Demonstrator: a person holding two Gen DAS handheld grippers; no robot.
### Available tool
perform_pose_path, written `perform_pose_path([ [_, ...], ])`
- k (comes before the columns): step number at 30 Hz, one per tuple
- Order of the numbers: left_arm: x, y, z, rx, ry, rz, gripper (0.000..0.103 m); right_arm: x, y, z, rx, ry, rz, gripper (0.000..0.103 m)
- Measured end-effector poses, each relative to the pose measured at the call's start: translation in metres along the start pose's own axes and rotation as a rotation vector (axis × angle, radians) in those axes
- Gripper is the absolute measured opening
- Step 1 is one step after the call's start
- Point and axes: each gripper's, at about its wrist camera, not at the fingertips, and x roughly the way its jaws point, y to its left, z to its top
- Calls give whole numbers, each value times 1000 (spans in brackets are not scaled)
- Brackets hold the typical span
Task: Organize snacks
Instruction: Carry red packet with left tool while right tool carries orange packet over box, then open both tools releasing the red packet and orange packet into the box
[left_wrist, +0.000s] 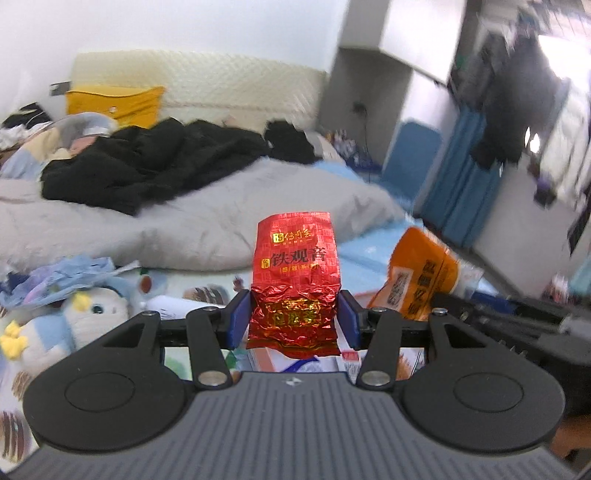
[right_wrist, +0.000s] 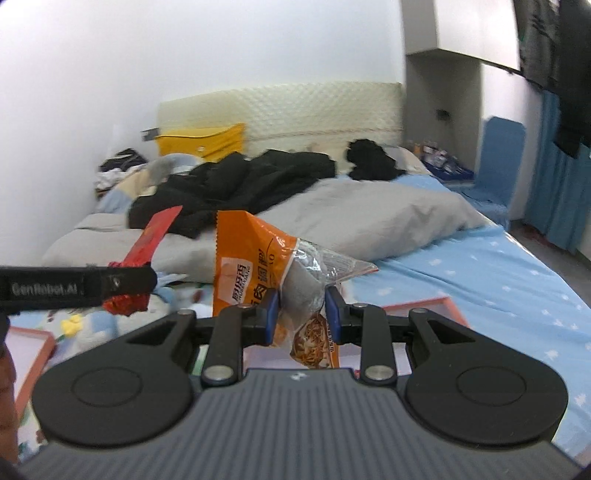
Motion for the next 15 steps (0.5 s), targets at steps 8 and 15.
perform_pose_path([
  [8, 71, -40, -29, 66, 113, -63, 56, 29, -48, -28, 40, 98, -110, 31],
  [15, 120, -56, -57, 104, 228, -73, 57, 56, -78, -66, 107, 214, -134, 31],
])
